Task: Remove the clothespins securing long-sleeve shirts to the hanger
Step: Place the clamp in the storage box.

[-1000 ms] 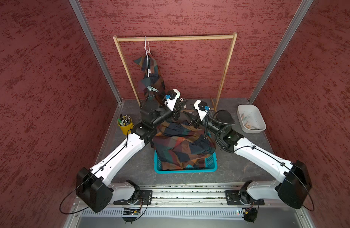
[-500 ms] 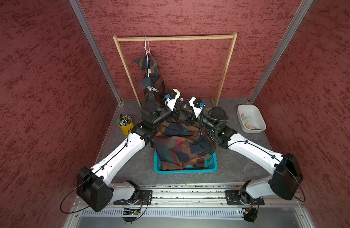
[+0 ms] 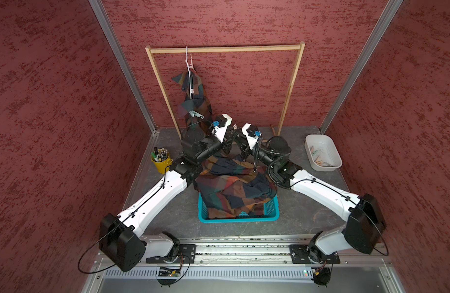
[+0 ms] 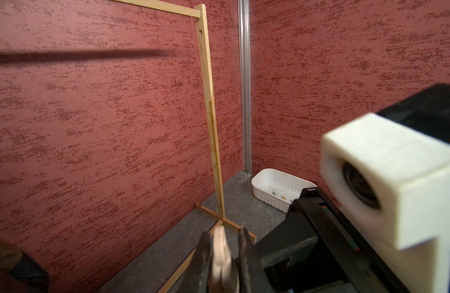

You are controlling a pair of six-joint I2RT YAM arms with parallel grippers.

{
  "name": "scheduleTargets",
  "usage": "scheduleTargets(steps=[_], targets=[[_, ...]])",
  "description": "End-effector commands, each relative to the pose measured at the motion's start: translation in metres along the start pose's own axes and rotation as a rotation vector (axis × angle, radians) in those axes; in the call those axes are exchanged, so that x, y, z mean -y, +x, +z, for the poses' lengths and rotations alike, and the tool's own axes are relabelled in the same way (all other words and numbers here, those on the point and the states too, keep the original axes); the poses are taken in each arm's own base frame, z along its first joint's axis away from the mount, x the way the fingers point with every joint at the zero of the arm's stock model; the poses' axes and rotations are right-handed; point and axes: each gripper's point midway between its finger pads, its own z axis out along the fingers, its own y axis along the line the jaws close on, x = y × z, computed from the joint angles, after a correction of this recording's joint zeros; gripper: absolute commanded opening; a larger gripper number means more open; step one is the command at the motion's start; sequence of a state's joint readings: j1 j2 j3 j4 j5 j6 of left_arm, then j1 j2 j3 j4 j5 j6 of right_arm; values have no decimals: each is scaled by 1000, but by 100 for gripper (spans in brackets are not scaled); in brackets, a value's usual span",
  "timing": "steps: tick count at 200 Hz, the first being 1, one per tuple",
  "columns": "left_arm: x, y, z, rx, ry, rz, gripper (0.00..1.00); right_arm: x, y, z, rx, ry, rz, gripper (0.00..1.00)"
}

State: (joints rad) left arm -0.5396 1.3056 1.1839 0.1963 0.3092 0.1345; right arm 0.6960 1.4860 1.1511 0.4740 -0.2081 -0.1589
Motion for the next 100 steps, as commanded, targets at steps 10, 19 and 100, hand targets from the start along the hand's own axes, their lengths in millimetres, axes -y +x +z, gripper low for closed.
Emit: scheduleTargets(steps=[10, 19, 100], targets=[[4, 8, 4, -20, 22, -6, 0, -9, -29, -1, 76, -32, -15, 0], [2, 9, 3, -22, 15, -5, 0, -8, -29, -1, 73, -28, -15, 0], [-22, -26, -27, 62, -54, 21, 98, 0, -9, -5, -2, 18, -18, 0]])
